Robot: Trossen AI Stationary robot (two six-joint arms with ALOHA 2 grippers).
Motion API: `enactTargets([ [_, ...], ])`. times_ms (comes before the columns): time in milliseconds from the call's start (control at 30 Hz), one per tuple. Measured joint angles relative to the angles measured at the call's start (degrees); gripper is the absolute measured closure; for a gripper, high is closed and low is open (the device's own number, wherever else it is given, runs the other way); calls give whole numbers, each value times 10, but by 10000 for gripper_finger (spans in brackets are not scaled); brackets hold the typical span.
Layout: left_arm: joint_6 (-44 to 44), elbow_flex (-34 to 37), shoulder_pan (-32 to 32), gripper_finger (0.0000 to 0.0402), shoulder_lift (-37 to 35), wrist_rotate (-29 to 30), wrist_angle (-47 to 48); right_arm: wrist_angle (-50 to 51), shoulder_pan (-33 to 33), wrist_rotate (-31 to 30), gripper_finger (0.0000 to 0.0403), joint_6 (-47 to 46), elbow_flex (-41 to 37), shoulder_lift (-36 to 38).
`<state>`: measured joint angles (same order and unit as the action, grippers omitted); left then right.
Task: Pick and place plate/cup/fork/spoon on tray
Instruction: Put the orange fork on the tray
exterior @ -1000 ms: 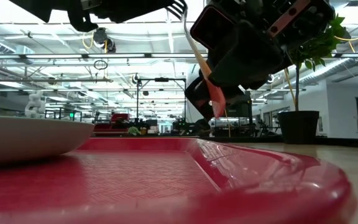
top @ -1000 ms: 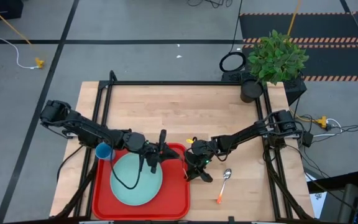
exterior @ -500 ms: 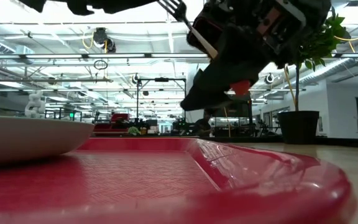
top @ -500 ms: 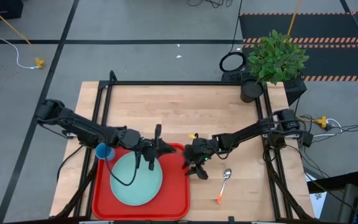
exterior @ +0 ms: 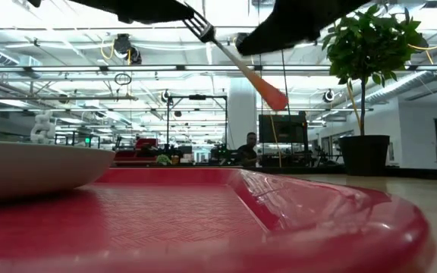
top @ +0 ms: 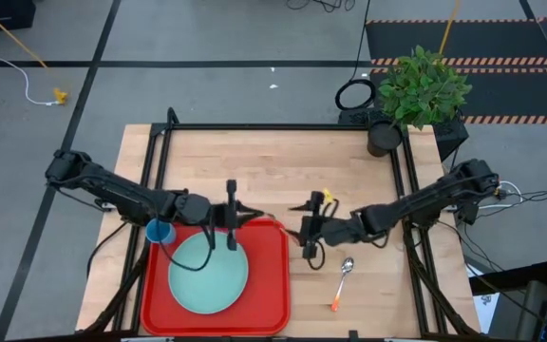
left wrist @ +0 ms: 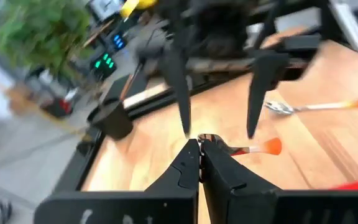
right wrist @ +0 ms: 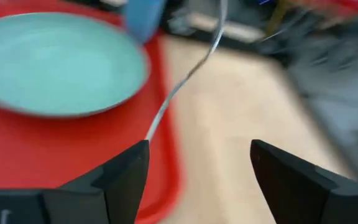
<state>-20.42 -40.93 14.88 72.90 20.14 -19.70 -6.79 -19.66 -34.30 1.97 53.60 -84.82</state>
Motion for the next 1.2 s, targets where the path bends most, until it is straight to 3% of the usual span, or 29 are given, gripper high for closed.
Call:
enactTargets([
  [133, 95, 0, -19, 394, 0, 38, 1, -53, -36, -158, 141, 51, 0, 0],
  [300, 203, 0, -31, 395, 0, 58, -1, -142, -60, -242, 152, 86, 0, -2],
  [600, 407, 0, -36, 397, 7, 85, -5, -153, -54, -243, 171, 64, 0, -21],
  [833, 439, 0, -36, 397, 44, 123, -20, -150, -25, -242, 194, 101, 25, -77],
  [1200, 448, 0, -31, 398, 54, 162, -13, -56, 17, -241, 223, 122, 97, -165],
])
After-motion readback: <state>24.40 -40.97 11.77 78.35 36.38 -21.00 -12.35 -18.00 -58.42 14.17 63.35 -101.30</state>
